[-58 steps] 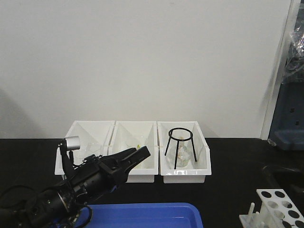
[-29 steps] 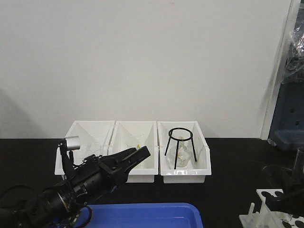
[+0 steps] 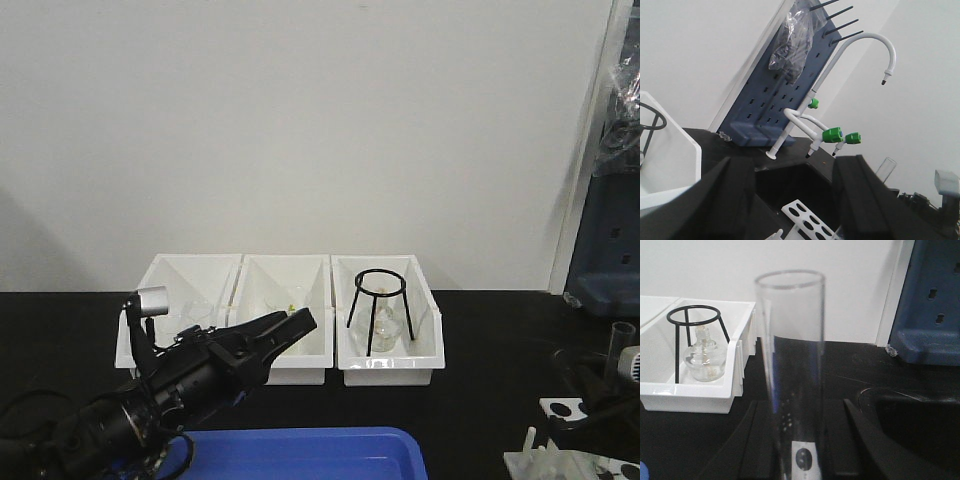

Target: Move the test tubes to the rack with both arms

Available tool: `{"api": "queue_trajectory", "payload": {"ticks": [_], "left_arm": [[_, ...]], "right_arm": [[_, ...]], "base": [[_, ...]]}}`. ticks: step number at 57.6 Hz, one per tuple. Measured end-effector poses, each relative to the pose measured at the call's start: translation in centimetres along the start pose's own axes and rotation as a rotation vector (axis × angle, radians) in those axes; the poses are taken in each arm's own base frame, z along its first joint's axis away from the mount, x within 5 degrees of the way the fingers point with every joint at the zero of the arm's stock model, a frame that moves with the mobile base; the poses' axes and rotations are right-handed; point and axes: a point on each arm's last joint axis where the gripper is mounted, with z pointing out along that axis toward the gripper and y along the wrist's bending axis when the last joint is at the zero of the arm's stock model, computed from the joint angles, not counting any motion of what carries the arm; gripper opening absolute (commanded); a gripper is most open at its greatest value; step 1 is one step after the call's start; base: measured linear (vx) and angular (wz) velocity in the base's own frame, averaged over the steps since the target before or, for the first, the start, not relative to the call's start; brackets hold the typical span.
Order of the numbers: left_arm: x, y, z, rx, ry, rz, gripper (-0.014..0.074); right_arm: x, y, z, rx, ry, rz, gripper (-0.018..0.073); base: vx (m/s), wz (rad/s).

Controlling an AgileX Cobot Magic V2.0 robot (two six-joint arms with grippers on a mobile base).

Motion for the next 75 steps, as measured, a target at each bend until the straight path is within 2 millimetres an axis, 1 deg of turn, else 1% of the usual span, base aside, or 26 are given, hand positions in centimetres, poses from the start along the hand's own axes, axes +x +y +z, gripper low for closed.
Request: {"api": "queue_trajectory", "payload": {"ticks": [8,15,20,51,58,66,70,75], "left_arm": [[0.0,0.0,0.0,0.000,0.000,0.000,0.0472],[0.0,0.0,0.0,0.000,0.000,0.000,0.0472],[0.0,0.0,0.0,0.000,0.000,0.000,0.0472],[0.0,0.0,0.0,0.000,0.000,0.000,0.0472],[0.0,0.0,0.0,0.000,0.000,0.000,0.0472],[0.0,0.0,0.0,0.000,0.000,0.000,0.0472],[0.0,0.0,0.0,-0.001,0.001,0.000,0.0472],[0.0,0.1,0.0,-0.007,0.004,0.000,0.0472]], "right_arm": [[0.4,0.1,-0.3,0.000,-0.010,0.000,-0.0007],[1.9,0.1,-1.3,0.011,-0.022,0.017,-0.0007],[2.5,0.1,-1.4,0.020,-0.041,0.028,-0.0007],[7.2,0.4,1.1,0.013,0.038,0.038,-0.0006],[7.7,0.5,1.4,0.014,0.033,0.038,0.0006],[7.8,0.4,1.4,0.020,0.027,0.041,0.0071],[7.8,0.4,1.4,0.021,0.027,0.041,0.0130],[7.8,0.4,1.4,0.021,0.026,0.041,0.0230]], "base": [[0.00,0.00],[0.00,0.00],[0.00,0.00],[0.00,0.00],[0.00,0.00],[0.00,0.00],[0.00,0.00],[0.00,0.00]]}}
